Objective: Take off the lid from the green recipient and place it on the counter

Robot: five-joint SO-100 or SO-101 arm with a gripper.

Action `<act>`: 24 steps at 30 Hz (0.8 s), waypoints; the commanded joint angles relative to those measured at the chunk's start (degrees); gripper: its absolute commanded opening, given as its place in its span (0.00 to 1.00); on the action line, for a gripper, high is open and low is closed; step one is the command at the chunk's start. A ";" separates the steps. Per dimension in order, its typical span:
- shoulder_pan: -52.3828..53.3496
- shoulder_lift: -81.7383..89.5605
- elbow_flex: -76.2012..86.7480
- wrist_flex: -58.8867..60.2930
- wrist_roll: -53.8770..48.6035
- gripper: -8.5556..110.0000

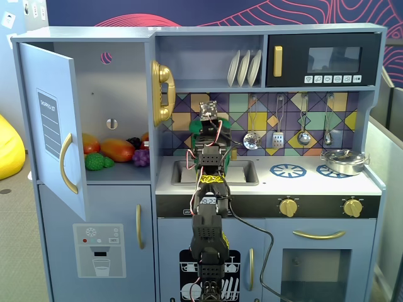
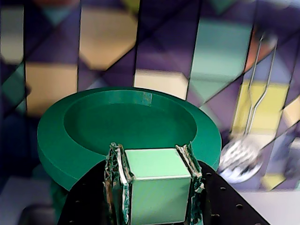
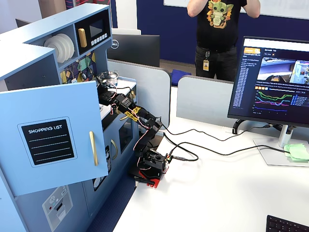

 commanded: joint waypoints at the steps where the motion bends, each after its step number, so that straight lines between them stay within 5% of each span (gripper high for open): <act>1: 7.82 1.05 -5.54 -2.99 0.62 0.07; 12: 26.02 -1.76 -0.26 -8.00 0.88 0.07; 24: 29.44 -12.04 19.34 -24.08 2.02 0.07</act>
